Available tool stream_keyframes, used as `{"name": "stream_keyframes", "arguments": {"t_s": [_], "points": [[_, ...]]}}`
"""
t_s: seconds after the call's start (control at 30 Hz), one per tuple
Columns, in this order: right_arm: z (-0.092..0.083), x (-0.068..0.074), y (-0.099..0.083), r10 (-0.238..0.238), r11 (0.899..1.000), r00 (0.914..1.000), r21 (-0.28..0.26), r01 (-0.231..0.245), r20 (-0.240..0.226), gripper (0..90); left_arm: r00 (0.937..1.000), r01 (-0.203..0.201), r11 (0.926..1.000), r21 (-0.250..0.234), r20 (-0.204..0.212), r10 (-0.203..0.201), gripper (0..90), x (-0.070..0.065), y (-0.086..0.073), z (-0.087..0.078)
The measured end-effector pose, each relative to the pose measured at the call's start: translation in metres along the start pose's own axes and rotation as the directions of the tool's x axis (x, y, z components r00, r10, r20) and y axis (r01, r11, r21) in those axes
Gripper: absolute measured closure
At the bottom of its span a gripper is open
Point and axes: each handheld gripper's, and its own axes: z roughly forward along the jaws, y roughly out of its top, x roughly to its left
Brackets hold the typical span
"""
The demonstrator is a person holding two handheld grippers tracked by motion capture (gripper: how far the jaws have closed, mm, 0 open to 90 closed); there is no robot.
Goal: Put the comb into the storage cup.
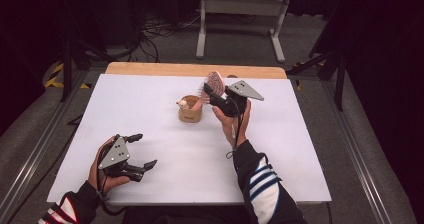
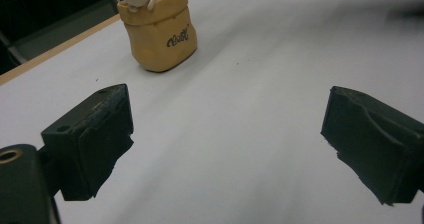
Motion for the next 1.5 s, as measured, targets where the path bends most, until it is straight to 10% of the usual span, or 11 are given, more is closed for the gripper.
{"name": "stream_keyframes", "arguments": {"t_s": [1.5], "points": [[0.011, 0.006, 0.000, -0.137, 0.981, 0.9884, 0.150, 0.126, 0.065, 9.6, 1.0000, -0.004, 0.9999, 0.010, 0.007, 0.003, 7.4, -0.001, 0.000, 0.001]]}}
